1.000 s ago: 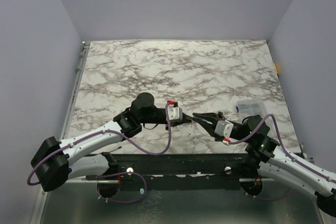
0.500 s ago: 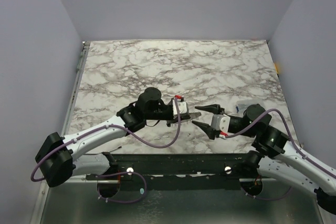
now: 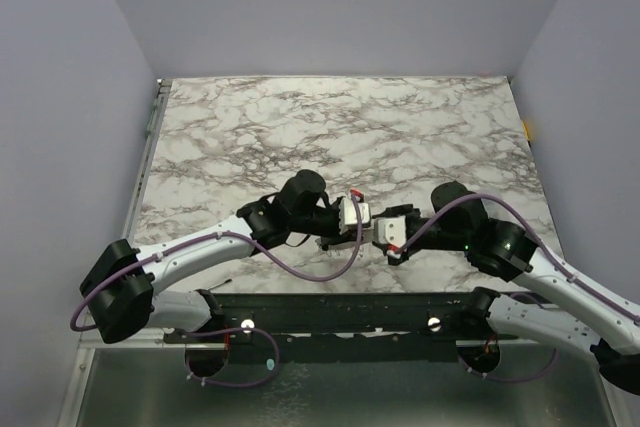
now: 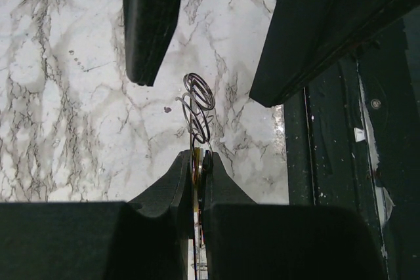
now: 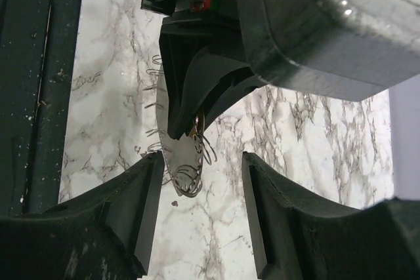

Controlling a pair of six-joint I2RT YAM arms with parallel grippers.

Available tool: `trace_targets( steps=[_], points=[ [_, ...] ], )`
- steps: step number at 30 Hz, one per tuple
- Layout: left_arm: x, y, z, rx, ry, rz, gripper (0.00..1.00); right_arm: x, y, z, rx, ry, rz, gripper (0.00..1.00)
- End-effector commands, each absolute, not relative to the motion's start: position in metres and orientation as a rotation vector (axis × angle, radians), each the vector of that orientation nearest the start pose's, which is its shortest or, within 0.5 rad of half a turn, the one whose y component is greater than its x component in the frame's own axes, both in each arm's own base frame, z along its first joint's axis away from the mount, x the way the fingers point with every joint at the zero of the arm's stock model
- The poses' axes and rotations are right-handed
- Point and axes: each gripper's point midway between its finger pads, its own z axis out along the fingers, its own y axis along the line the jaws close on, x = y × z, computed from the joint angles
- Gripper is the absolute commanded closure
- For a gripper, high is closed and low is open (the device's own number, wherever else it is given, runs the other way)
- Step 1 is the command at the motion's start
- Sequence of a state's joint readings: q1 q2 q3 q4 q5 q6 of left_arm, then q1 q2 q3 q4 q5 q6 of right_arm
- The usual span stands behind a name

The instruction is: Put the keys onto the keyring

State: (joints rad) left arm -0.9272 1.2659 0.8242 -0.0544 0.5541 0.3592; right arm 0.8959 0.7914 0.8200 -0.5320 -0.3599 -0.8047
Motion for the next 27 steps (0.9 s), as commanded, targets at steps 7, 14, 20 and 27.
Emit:
trace_targets(
  steps=[7, 14, 20, 27],
  points=[
    [0.143, -0.358, 0.184, 1.572, 1.398, -1.000, 1.00, 0.155, 0.244, 0.214, -1.711, 1.202, 0.409, 0.50],
    [0.139, -0.360, 0.185, 1.577, 1.394, -1.023, 1.00, 0.154, 0.249, 0.208, -1.700, 1.201, 0.435, 0.58],
    [0.139, -0.360, 0.187, 1.575, 1.390, -1.019, 1.00, 0.157, 0.250, 0.208, -1.683, 1.200, 0.426, 0.85],
    [0.141, -0.357, 0.195, 1.561, 1.365, -0.993, 1.00, 0.156, 0.250, 0.215, -1.629, 1.195, 0.447, 0.99]
  ],
)
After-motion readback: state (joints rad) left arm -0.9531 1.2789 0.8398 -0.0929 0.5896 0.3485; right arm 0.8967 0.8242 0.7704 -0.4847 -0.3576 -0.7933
